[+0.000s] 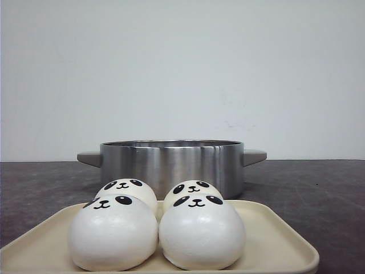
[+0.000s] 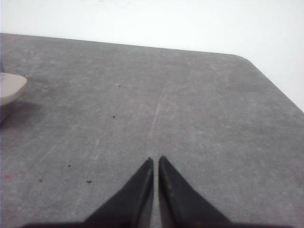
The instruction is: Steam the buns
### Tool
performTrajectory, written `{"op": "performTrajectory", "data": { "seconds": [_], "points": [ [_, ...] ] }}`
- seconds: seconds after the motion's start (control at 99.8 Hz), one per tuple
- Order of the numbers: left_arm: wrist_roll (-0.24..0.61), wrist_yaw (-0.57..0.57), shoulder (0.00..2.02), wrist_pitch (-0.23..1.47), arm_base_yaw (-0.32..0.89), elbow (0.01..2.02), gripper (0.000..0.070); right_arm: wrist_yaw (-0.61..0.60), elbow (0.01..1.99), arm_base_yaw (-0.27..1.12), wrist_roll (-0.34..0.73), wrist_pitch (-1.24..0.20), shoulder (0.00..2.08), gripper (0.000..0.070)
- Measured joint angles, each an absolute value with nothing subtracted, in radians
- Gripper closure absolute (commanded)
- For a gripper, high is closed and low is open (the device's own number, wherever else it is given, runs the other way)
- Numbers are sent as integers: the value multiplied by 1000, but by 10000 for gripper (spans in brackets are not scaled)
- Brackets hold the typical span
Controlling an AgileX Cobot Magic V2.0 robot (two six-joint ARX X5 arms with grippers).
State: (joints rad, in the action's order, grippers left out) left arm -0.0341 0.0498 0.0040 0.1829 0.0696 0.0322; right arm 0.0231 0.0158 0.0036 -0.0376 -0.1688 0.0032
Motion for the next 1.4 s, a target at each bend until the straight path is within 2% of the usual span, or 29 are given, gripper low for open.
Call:
{"op": "performTrajectory", "data": {
  "seconds": [0.461, 0.571, 0.691, 0.761, 0.951, 1.102, 1.172, 1.252, 1.402],
  "points": [
    [-34, 50, 4, 183, 70, 32, 700, 23, 16, 4, -61, -166, 3, 688],
    [-34, 51, 4, 183, 70, 32, 700, 23, 15, 4, -90, -115, 3, 688],
    [-24, 47, 4, 183, 70, 32, 700, -12, 15, 4, -67, -43, 3, 688],
    [38, 12, 4, 184, 70, 32, 700, -43, 15, 4, -20, 0, 3, 688],
    [308, -19, 4, 183, 70, 33, 700, -131, 15, 4, 202, 69, 3, 689],
    [437, -69, 6, 213, 70, 65, 697, -231, 20, 4, 393, 162, 3, 695],
    [447, -91, 20, 224, 70, 134, 697, -234, 71, 4, 459, 87, 4, 696],
    [405, -123, 60, 236, 70, 258, 697, -207, 197, 5, 474, -70, 40, 695],
    [262, -130, 237, 292, 70, 513, 697, -184, 503, 4, 363, -281, 202, 696]
  ]
}}
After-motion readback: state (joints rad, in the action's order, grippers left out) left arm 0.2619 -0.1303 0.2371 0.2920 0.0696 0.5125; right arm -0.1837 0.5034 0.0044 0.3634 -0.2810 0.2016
